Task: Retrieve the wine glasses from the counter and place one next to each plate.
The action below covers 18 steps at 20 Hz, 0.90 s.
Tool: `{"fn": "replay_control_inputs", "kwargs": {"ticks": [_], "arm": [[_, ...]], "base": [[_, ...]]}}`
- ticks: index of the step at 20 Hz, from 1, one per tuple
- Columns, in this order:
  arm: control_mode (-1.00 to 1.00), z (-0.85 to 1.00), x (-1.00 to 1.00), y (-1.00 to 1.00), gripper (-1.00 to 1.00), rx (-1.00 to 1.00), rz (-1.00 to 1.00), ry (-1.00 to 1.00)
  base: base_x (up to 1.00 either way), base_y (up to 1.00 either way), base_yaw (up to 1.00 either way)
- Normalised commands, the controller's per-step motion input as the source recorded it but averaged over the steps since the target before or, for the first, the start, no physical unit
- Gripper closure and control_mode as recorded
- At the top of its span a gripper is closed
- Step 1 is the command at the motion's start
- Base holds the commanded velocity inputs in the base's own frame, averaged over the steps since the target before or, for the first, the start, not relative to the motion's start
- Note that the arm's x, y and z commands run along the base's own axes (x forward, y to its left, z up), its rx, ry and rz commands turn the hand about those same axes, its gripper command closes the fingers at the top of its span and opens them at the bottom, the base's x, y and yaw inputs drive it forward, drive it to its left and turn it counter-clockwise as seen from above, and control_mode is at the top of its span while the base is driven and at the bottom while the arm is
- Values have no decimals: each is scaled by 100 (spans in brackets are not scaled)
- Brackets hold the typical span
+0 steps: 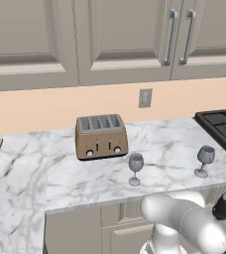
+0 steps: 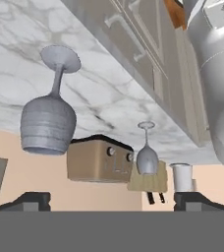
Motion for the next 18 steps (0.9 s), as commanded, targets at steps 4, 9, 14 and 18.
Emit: {"fn": "replay_control_inputs", "kwargs": {"ticks": [4, 9, 14, 18], "arm": [[-100, -27, 46, 0, -100, 3, -8, 3], [-100, -26, 45, 0, -100, 3, -7, 4], [-100, -29, 36, 0, -100, 2, -7, 5], [-100, -35, 23, 0, -100, 5, -7, 5]], "base": [[0, 0, 0], [0, 0, 0], [0, 0, 0], [0, 0, 0]]}}
